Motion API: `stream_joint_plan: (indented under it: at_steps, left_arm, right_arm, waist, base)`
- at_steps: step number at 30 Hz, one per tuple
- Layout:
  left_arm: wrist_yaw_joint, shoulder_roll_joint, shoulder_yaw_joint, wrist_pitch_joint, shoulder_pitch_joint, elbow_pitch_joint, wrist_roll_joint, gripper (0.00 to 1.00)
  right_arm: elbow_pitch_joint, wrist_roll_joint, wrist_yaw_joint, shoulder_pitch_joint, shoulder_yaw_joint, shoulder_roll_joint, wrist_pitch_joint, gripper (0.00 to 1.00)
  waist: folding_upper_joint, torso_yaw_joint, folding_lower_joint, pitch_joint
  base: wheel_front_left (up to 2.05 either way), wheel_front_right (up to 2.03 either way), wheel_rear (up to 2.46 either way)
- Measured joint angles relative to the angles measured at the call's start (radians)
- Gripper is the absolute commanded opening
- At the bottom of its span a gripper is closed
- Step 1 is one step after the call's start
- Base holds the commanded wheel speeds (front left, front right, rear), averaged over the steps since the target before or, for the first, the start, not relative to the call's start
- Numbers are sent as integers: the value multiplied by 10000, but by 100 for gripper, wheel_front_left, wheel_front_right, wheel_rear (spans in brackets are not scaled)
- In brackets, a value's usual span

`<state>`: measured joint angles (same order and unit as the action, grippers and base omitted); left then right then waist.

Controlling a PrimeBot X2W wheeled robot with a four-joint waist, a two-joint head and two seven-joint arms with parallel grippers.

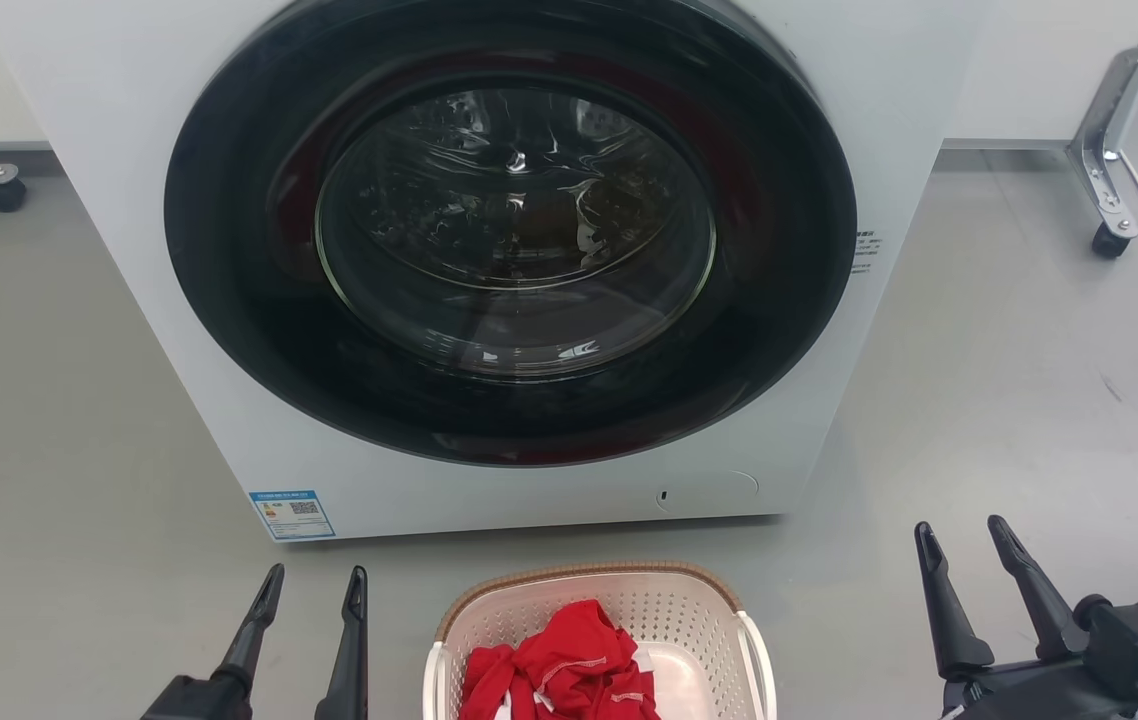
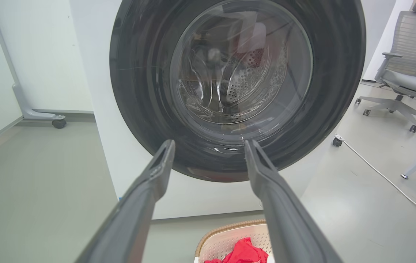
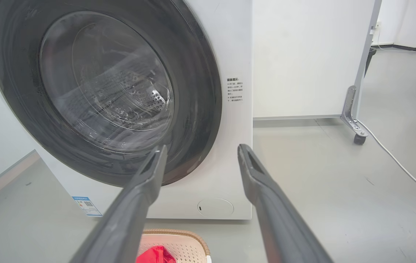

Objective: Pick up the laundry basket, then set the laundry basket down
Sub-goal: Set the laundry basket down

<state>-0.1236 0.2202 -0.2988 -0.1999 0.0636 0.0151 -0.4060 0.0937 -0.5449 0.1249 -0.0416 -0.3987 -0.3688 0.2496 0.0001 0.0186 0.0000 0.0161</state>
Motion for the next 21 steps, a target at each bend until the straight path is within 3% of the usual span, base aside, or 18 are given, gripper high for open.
stream_joint_plan:
  at_steps: [21]
  left_arm:
    - [-8, -341, 483, 813, 272, -393, 629, 100]
  right_arm:
    - [-569, 834, 25, 543, 802, 391, -362, 100]
  waist:
    - [0, 74, 0, 38]
  base:
    - [0, 0, 0]
